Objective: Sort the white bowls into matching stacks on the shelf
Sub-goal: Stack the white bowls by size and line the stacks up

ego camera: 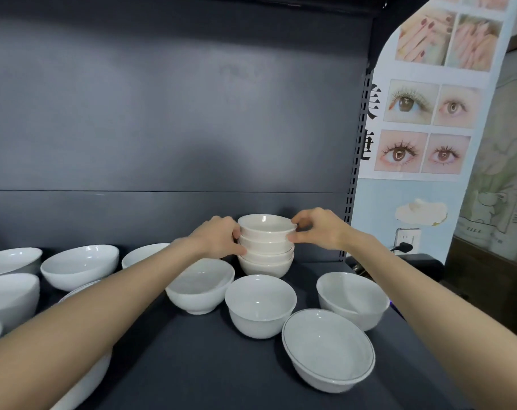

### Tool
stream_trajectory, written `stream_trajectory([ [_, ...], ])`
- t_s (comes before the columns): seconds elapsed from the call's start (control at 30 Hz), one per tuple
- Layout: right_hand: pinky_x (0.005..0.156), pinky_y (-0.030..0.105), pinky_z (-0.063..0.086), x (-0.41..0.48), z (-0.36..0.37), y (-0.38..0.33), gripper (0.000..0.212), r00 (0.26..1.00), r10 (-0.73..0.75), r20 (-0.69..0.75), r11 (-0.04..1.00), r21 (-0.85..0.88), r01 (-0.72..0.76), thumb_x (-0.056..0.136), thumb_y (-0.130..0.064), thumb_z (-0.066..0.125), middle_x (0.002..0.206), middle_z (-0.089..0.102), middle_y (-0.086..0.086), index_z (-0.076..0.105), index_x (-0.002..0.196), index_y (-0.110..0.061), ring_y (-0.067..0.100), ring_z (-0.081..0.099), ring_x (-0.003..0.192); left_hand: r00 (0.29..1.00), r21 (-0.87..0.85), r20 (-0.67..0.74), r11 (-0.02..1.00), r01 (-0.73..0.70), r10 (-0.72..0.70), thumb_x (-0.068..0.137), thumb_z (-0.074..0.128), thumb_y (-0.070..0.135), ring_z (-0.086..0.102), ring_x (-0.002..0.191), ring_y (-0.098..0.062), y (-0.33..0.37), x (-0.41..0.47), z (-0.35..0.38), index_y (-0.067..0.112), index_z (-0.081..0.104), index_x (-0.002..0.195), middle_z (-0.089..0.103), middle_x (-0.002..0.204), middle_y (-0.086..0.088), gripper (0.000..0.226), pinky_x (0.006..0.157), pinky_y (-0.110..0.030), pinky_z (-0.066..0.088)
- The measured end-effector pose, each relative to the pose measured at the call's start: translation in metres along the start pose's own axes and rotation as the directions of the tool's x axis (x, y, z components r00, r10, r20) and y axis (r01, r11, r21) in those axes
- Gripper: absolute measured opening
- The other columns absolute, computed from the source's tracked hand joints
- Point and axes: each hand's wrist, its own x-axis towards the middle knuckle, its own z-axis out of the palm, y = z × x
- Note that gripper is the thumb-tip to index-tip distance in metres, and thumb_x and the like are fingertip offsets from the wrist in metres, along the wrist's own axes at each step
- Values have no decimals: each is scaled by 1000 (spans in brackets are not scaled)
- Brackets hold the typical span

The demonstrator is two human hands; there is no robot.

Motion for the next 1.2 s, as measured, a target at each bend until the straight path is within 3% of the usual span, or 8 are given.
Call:
stream_trajectory([
  [0.1,87,25,41,-14,-12,-10,37,999,-46,-26,995,-89,44,85,-28,69,115,66,5,64,117,-10,22,58,109,997,138,-8,988,-72,73,81,67,36,59,106,-25,12,-16,-17,18,63,114,66,111,-5,38,90,-39,49],
  [0.2,92,28,42,-30,-23,-15,42,996,-72,-58,989,-136,63,86,-28,68,124,62,6,61,123,-10,23,56,112,989,250,-55,961,-117,135,86,62,36,55,109,-26,30,-34,-31,20,57,124,62,119,-4,41,83,-34,46],
  [0.4,100,36,43,-74,-32,-12,43,992,-110,-68,973,-211,94,87,-27,66,132,57,8,57,127,-14,26,52,121,977,318,-112,938,-137,181,90,58,36,51,117,-23,62,-84,-33,20,49,133,56,128,-3,47,90,-35,41],
  [0.63,103,33,39,-143,-20,7,45,991,-133,-26,979,-159,127,88,-27,66,136,52,6,56,129,-13,23,48,126,988,204,-119,976,-75,101,86,62,40,50,118,-22,78,-148,0,23,47,134,54,128,-1,53,96,-38,41],
  [0.73,97,28,39,-169,-9,15,45,990,-137,-22,987,-89,135,87,-31,67,133,55,5,57,127,-14,20,49,122,993,119,-103,992,-50,63,86,64,41,48,121,-21,79,-172,18,24,46,135,52,131,-1,55,99,-37,41],
  [1.07,100,31,40,-209,21,18,64,999,-48,18,996,73,46,76,-51,72,135,49,-5,54,130,-21,17,48,120,989,-19,-141,999,34,-36,86,65,38,43,128,-20,77,-199,55,21,31,145,39,144,-2,70,102,-33,39],
  [1.2,100,28,38,-214,33,18,63,1000,-11,12,996,86,10,72,-52,75,126,43,-12,57,125,-22,12,46,116,981,-52,-184,998,46,-55,87,64,37,43,127,-21,71,-196,62,23,27,147,35,146,-1,72,99,-32,39],
])
